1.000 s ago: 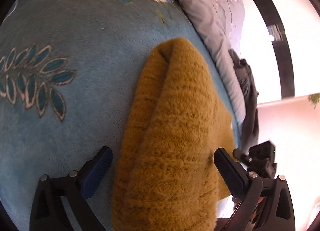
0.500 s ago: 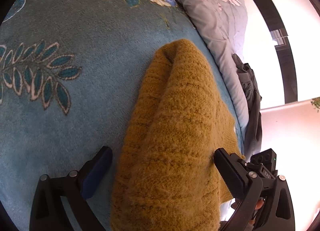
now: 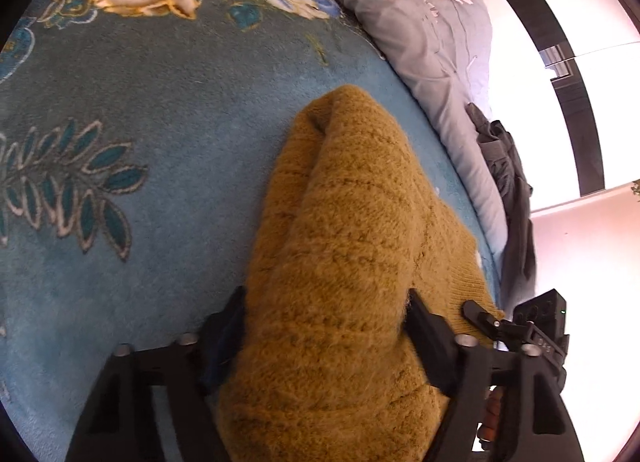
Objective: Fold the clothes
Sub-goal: 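Close both grippers on the folded mustard sweater and lift it off the blanket, then carry the held sweater with both grippers toward the pink fluffy clothes stack, then lower the sweater onto the pink fluffy stack and open both grippers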
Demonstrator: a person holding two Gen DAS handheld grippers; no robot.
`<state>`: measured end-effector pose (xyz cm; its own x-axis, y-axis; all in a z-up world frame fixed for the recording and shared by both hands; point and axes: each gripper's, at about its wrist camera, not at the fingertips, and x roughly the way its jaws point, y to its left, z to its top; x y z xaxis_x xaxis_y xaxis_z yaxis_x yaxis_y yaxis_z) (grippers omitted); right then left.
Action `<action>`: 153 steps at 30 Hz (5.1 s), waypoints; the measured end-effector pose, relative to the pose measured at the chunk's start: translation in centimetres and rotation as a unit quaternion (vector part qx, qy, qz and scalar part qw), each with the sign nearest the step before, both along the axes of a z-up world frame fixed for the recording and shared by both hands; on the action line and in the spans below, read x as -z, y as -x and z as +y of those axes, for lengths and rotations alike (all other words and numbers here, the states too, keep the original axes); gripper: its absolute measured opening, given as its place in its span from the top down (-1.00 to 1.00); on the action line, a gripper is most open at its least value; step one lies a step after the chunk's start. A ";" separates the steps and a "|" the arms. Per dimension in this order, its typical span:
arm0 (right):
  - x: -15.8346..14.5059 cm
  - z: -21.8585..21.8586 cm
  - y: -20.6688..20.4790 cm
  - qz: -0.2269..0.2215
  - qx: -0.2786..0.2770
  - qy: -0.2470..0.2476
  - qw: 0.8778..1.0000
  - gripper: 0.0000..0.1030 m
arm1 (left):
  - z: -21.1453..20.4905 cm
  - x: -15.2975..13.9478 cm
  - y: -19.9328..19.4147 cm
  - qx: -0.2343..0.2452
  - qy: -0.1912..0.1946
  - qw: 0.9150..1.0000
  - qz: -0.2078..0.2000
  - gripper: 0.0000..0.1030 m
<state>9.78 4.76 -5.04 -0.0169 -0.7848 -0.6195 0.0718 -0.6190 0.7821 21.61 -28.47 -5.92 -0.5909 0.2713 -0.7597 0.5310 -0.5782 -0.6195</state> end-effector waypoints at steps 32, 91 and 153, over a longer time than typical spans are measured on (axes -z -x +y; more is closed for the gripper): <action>-20.0 13.0 -2.3 0.140 0.008 0.180 0.974 0.40 | 14.1 -22.4 1.0 0.101 0.097 0.976 0.164 0.23; -34.9 67.3 -20.8 0.265 0.317 0.031 0.910 0.40 | 64.9 -28.0 12.3 0.515 -0.044 0.837 0.180 0.23; -21.7 68.7 -22.2 0.166 0.375 -0.098 0.907 0.22 | 61.1 -17.5 9.4 0.491 -0.050 0.865 0.087 -0.22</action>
